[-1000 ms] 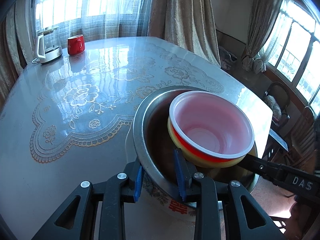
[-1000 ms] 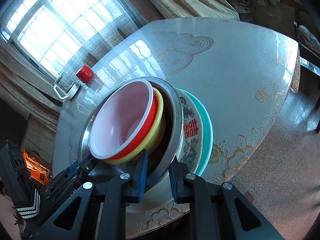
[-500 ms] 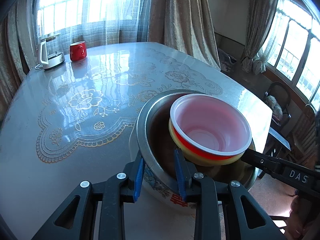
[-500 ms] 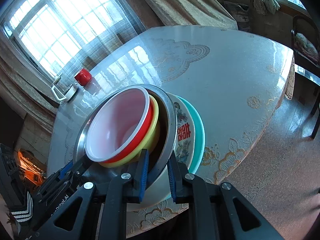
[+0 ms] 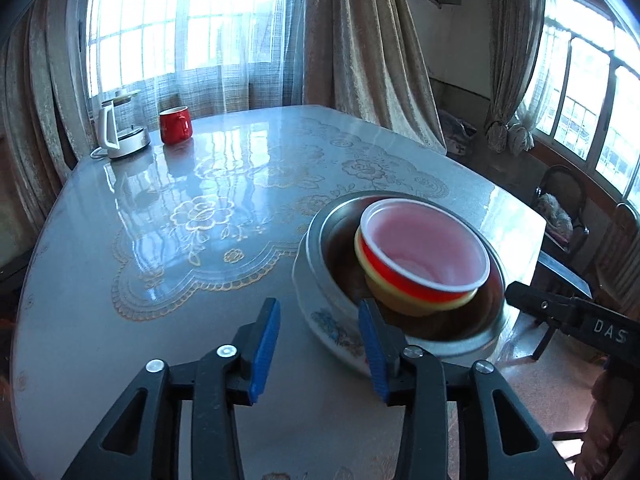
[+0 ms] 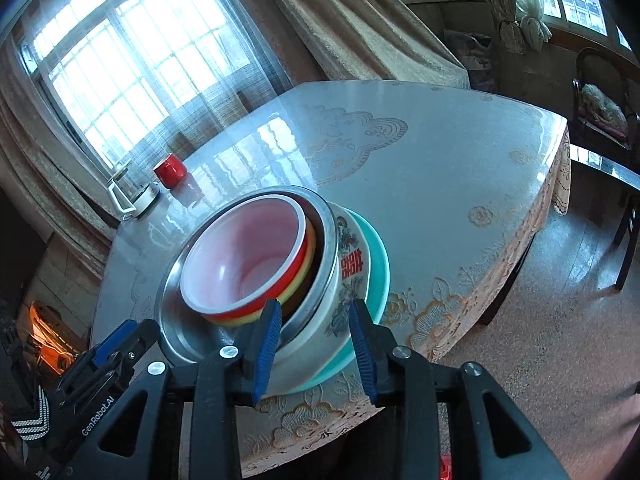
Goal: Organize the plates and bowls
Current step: 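Open both grippers and pull them back from the steel bowl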
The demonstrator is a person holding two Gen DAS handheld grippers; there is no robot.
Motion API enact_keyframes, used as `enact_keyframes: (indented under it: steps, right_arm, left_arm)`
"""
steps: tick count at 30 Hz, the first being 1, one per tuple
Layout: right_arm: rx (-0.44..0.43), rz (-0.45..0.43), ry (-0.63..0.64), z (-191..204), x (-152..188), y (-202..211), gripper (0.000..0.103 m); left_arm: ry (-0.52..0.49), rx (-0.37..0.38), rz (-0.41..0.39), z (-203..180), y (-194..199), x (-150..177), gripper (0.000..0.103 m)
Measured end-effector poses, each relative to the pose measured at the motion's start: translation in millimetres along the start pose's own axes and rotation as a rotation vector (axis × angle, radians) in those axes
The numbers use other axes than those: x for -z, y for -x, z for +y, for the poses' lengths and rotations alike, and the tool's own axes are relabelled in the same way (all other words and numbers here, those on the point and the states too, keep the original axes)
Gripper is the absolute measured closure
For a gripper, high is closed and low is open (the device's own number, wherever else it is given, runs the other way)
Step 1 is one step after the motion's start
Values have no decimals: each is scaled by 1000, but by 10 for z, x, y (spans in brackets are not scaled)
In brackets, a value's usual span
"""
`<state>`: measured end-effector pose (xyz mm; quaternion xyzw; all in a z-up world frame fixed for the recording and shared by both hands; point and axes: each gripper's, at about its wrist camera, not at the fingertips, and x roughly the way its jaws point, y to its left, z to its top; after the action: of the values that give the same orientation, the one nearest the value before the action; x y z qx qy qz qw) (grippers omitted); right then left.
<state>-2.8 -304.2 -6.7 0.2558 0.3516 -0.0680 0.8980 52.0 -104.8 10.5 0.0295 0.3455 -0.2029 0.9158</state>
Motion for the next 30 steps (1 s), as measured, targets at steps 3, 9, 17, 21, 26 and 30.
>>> enact_keyframes:
  steps: [3,9,17,21,26,30]
  right_arm:
    - [2,-29,15,11,51,65,64]
    - [29,-66,46,14,218,158,49]
    - [51,-91,102,27,429,211,32]
    - [34,-93,128,55,526,225,23]
    - [21,-75,148,114,640,191,18]
    - [25,-63,168,159,713,162,12]
  left_arm:
    - [14,-4,9,50,53,56,47]
    - [32,-28,23,154,112,230,31]
    - [7,-65,34,159,181,494,15]
    - [-1,-80,23,153,218,596,7]
    - [-1,-94,39,168,222,671,4]
    - [-3,-102,34,152,253,698,2]
